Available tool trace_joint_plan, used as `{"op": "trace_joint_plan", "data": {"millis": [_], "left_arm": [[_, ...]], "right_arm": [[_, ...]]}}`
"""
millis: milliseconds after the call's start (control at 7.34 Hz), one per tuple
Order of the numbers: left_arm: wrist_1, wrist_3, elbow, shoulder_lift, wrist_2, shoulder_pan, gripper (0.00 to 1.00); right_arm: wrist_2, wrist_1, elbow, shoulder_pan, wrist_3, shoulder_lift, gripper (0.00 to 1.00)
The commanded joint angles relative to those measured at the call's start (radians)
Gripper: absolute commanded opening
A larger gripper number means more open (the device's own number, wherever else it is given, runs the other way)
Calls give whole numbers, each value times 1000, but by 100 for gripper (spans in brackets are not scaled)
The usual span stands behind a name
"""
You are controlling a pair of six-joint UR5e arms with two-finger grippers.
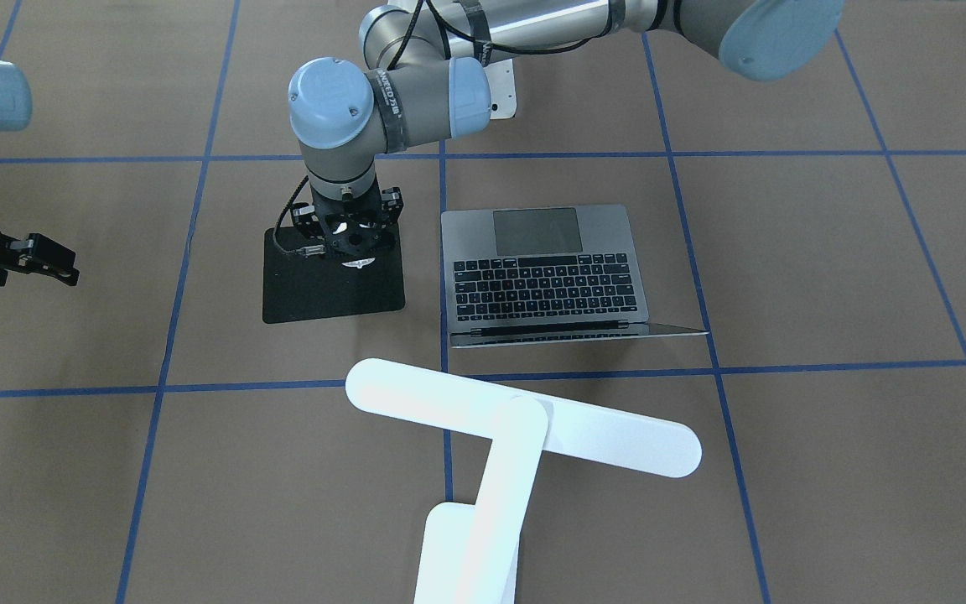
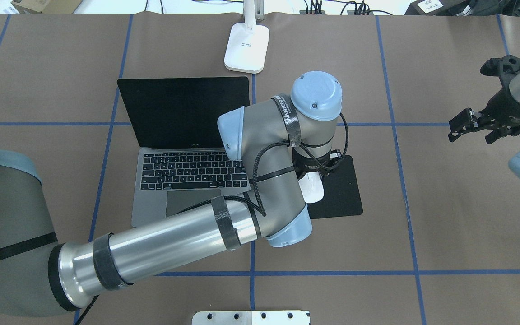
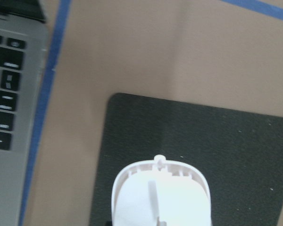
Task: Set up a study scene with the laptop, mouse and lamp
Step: 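Lower the white mouse onto the black mouse pad and open the left gripper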
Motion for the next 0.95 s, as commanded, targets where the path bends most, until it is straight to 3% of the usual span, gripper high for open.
{"op": "trace_joint_plan", "data": {"millis": [0, 136, 817], "left_arm": [[-57, 87, 92, -28, 83, 23, 23], [-59, 141, 143, -56, 90, 24, 23], [-59, 103, 179, -65, 90, 46, 23]], "right_arm": [[0, 0, 0, 1, 0, 2, 99], [3, 0, 0, 1, 0, 3, 99], [1, -2, -10, 0, 0, 6, 99]]}}
